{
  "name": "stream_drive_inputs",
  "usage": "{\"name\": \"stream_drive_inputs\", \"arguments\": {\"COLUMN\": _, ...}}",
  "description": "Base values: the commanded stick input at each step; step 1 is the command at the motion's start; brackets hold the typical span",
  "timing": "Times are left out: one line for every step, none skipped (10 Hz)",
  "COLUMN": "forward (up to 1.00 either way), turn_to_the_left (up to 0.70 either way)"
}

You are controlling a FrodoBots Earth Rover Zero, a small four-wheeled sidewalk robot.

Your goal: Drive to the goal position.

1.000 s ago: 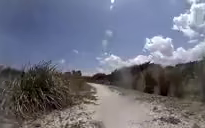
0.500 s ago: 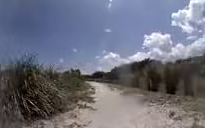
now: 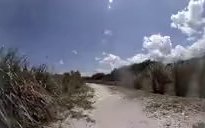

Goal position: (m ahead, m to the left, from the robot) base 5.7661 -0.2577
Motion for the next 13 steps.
{"name": "stream_drive_inputs", "arguments": {"forward": 0.85, "turn_to_the_left": -0.01}}
{"name": "stream_drive_inputs", "arguments": {"forward": 0.85, "turn_to_the_left": -0.01}}
{"name": "stream_drive_inputs", "arguments": {"forward": 0.85, "turn_to_the_left": -0.01}}
{"name": "stream_drive_inputs", "arguments": {"forward": 0.85, "turn_to_the_left": -0.01}}
{"name": "stream_drive_inputs", "arguments": {"forward": 0.85, "turn_to_the_left": -0.01}}
{"name": "stream_drive_inputs", "arguments": {"forward": 0.85, "turn_to_the_left": -0.01}}
{"name": "stream_drive_inputs", "arguments": {"forward": 0.85, "turn_to_the_left": -0.01}}
{"name": "stream_drive_inputs", "arguments": {"forward": 0.85, "turn_to_the_left": -0.01}}
{"name": "stream_drive_inputs", "arguments": {"forward": 0.85, "turn_to_the_left": -0.01}}
{"name": "stream_drive_inputs", "arguments": {"forward": 0.85, "turn_to_the_left": -0.01}}
{"name": "stream_drive_inputs", "arguments": {"forward": 0.85, "turn_to_the_left": -0.01}}
{"name": "stream_drive_inputs", "arguments": {"forward": 0.85, "turn_to_the_left": -0.01}}
{"name": "stream_drive_inputs", "arguments": {"forward": 0.85, "turn_to_the_left": -0.01}}
